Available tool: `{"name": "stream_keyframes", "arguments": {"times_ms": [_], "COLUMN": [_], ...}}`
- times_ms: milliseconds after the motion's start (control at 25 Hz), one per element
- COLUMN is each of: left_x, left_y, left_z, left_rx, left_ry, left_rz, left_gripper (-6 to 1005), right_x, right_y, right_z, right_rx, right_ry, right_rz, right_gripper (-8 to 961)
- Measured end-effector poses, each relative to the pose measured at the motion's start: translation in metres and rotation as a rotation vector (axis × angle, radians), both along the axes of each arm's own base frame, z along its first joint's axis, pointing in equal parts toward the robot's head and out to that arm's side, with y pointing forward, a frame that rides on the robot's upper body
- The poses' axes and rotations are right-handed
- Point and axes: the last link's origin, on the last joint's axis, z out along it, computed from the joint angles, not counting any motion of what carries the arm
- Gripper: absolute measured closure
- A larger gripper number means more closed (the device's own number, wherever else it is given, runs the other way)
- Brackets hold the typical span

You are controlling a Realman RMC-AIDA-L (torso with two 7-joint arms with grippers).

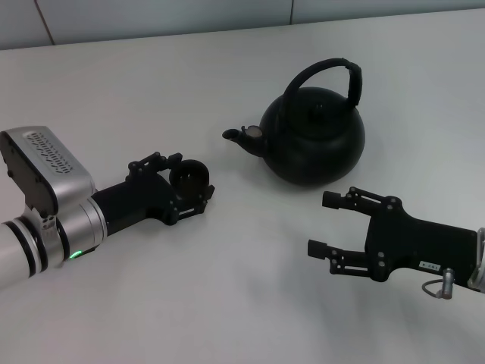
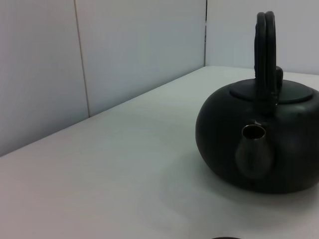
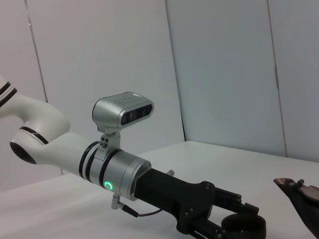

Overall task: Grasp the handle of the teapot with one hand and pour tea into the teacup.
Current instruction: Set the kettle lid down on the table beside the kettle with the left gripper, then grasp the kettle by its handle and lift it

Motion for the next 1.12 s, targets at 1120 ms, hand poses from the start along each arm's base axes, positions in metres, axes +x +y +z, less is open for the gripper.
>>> {"name": "stream_keyframes", "arguments": {"times_ms": [1120], "left_x": [-0.024], "left_y": [-0.037], "left_z": [0.053], "left_rx": [0.059], "left_ry": [-0.168], "left_rz": [-0.098], "left_gripper": [140], "right_x": [0.001], "right_y": [0.000], "right_z": [0.001], "right_rx": [0.005], "right_ry": [0.002], "right_rz": [-0.006], "right_gripper": [196]}}
